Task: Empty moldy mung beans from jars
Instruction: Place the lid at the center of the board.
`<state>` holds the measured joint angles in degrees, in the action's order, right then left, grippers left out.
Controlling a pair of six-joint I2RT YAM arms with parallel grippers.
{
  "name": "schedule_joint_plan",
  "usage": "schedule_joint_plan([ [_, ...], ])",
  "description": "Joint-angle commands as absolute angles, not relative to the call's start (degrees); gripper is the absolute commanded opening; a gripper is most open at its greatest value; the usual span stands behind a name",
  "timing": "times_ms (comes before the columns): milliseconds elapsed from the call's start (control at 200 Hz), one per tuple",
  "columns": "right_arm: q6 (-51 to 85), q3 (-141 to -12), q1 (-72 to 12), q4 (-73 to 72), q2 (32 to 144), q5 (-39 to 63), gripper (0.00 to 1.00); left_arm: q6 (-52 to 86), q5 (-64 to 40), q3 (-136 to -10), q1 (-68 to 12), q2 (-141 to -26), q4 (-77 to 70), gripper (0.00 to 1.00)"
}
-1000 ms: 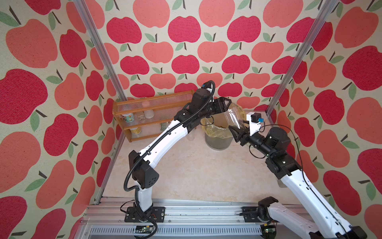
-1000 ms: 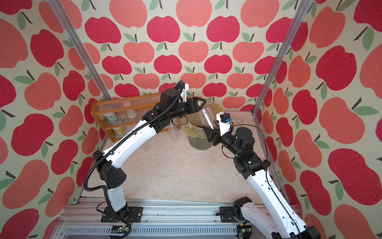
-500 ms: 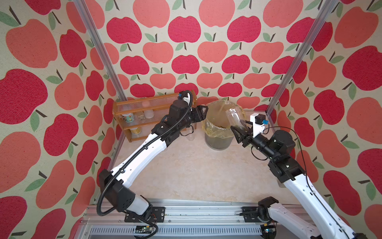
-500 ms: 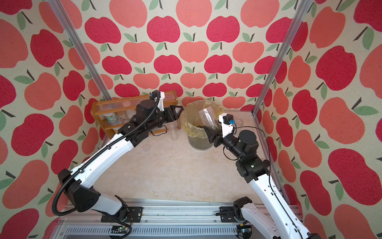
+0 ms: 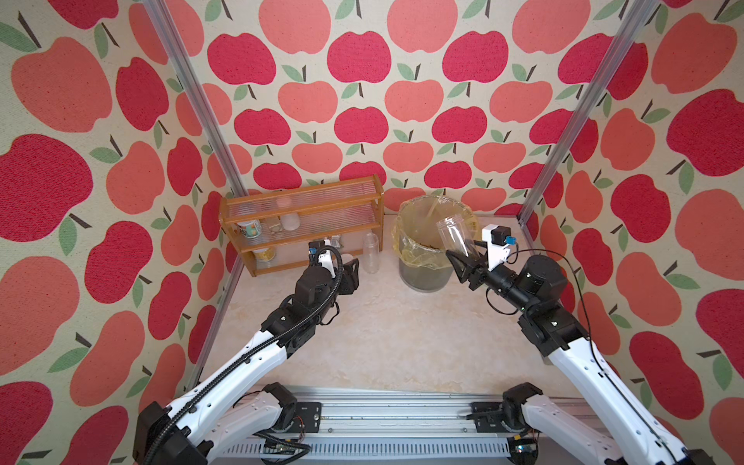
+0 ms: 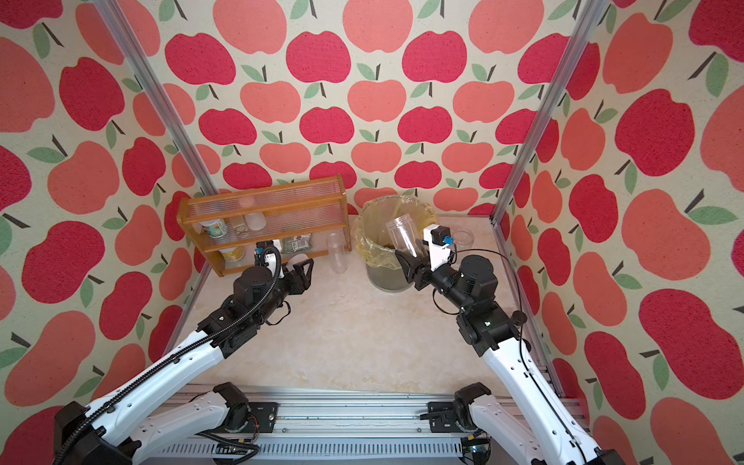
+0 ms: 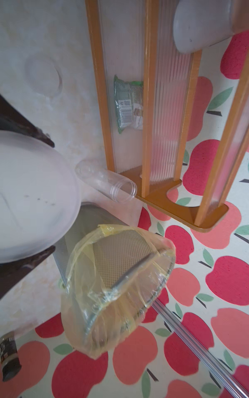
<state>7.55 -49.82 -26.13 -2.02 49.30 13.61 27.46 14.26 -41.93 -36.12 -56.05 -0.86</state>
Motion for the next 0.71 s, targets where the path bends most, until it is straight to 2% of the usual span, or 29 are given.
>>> schedule_joint_plan([
  [0, 8.7, -49.5, -26.1, -4.1, 48.6, 14.9, 0.37, 25.9, 17.4, -37.2, -34.8, -57.3, -9.5, 0.56],
  [150, 8.5, -49.3, -26.0, -3.0, 47.9, 14.7, 0.37, 25.9, 14.4, -32.6, -33.1, -62.0, -17.5, 0.55],
  [325, 8.3, -48.9, -26.0, -2.6, 47.8, 14.5, 0.37, 22.8, 10.1, -32.7, -34.1, -73.4, -24.1, 0.54],
  [540, 8.2, -48.4, -25.8, -1.3, 47.4, 13.1, 0.37, 17.9, 9.9, -36.8, -37.5, -85.3, -26.0, 0.54],
  [700, 8.6, -48.1, -25.7, -0.9, 47.2, 12.9, 0.37, 16.8, 10.1, -39.9, -38.4, -89.9, -24.3, 0.54],
])
